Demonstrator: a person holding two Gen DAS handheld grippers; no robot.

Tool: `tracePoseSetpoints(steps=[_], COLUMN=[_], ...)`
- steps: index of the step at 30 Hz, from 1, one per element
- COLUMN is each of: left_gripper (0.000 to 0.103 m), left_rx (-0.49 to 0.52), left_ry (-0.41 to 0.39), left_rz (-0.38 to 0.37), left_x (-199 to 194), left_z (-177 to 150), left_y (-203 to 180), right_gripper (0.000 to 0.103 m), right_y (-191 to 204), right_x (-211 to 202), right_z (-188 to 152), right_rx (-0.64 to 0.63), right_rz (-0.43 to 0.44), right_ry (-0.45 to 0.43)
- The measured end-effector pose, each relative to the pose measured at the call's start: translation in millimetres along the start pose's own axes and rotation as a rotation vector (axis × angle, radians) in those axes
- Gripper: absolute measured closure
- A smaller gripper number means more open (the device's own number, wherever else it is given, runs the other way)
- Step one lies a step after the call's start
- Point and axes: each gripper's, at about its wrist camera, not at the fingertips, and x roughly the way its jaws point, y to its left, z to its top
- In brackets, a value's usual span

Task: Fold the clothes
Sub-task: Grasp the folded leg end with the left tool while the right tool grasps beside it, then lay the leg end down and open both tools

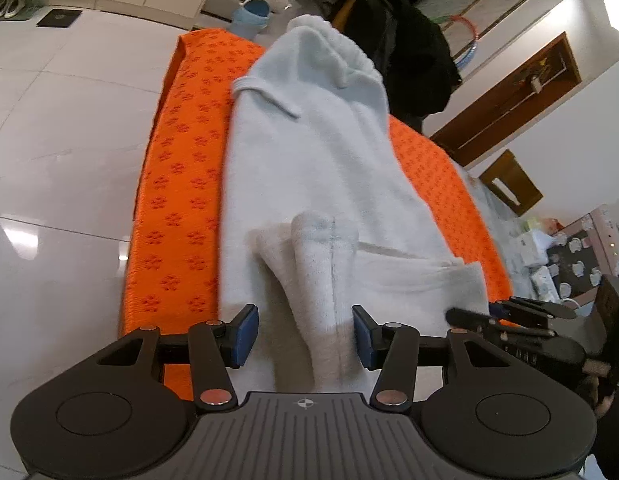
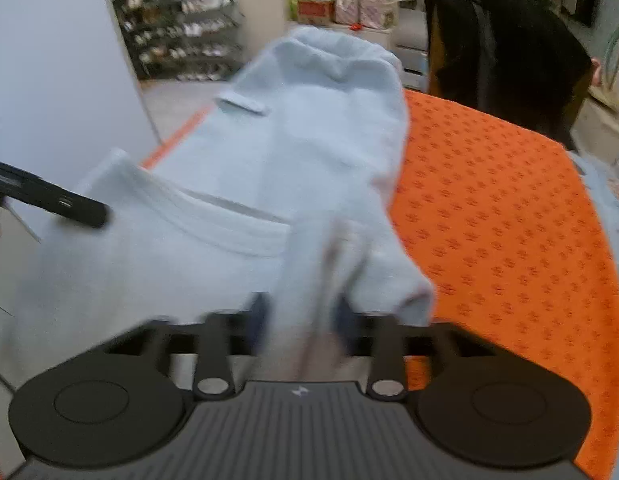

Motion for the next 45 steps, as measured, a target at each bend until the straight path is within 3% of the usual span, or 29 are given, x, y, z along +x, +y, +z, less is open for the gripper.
tracePoseSetpoints(steps=[5,9,11,13,17,23,31,38,45], left_gripper=[0.051,0.051,0.062,0.085,0.087,0.088,0.088,0.088,0.087], left_rx=[0.000,0.018,0.026,0.033,0.082,0.151,0.233,0.291,0.246], left_ry=[0.009,0.016,0.007,-0.006,-0.068,-0.180,-0.300,-0.329,-0.235], left_rz=[-0.002,-0.010,-0.012,-0.015,-0.032,-0.048,-0.043,0.032,0.096], left_x=[4,16,20,20,2,-41,-58,-21,61], left_z=[1,6,9,11,9,13,65,138,198], left_y=[1,-5,-8,-12,-26,-55,-83,-78,-46], right_gripper=[0.073,0.069,0.069,0.082,0.087,0.088,0.088,0.088,0.088], right_y=[-32,-35,-34,-33,-30,-22,-34,-61,-98], right_x=[4,9,13,15,3,-47,-81,-37,57], right_z=[-2,1,4,7,7,13,62,133,190], right_rx=[0.222,0.235,0.224,0.218,0.236,0.256,0.224,0.214,0.224], right_rz=[0.073,0.122,0.129,0.130,0.135,0.145,0.139,0.132,0.118], right_ry=[-0.019,-0.017,-0.019,-0.021,-0.070,-0.201,-0.338,-0.352,-0.254])
